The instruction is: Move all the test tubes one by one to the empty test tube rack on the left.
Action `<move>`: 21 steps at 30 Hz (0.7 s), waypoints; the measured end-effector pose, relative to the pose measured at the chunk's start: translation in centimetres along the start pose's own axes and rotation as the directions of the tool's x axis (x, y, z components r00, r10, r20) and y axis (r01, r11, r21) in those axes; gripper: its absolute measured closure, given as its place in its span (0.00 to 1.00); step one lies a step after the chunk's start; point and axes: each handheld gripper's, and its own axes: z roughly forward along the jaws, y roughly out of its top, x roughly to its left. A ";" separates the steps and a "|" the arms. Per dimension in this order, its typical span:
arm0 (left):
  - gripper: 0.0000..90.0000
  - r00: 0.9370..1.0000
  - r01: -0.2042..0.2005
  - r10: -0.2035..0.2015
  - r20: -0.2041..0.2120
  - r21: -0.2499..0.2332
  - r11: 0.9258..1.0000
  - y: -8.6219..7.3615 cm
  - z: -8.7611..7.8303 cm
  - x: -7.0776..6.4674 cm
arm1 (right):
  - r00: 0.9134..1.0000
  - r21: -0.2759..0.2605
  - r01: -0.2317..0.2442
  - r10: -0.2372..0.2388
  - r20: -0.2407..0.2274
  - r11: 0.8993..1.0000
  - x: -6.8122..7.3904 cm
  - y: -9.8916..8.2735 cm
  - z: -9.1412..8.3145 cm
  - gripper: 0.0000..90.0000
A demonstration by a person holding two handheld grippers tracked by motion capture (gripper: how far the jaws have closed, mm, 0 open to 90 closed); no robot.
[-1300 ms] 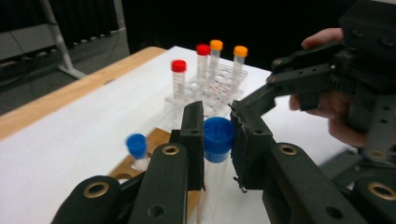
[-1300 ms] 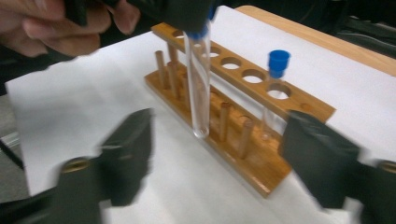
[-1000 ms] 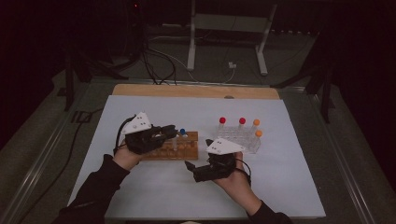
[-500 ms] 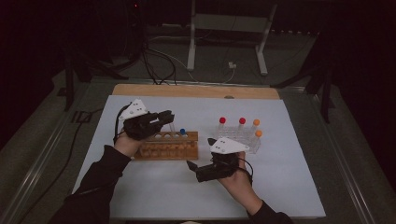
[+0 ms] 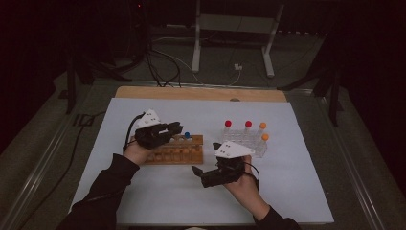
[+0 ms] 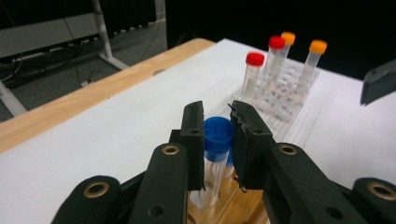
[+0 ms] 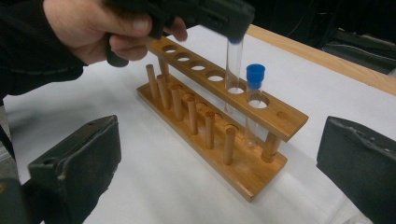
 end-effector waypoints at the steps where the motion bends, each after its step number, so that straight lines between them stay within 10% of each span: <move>1: 0.86 1.000 -0.001 0.001 -0.001 0.006 1.000 -0.1 0.1 0.0 | 1.000 0.001 0.000 0.000 -0.001 1.000 0.0 0.0 0.0 0.00; 21: 0.86 1.000 0.009 -0.008 -0.006 0.056 0.998 -1.8 1.3 0.1 | 1.000 0.000 -0.009 0.009 -0.007 1.000 -0.1 -0.1 -0.2 0.00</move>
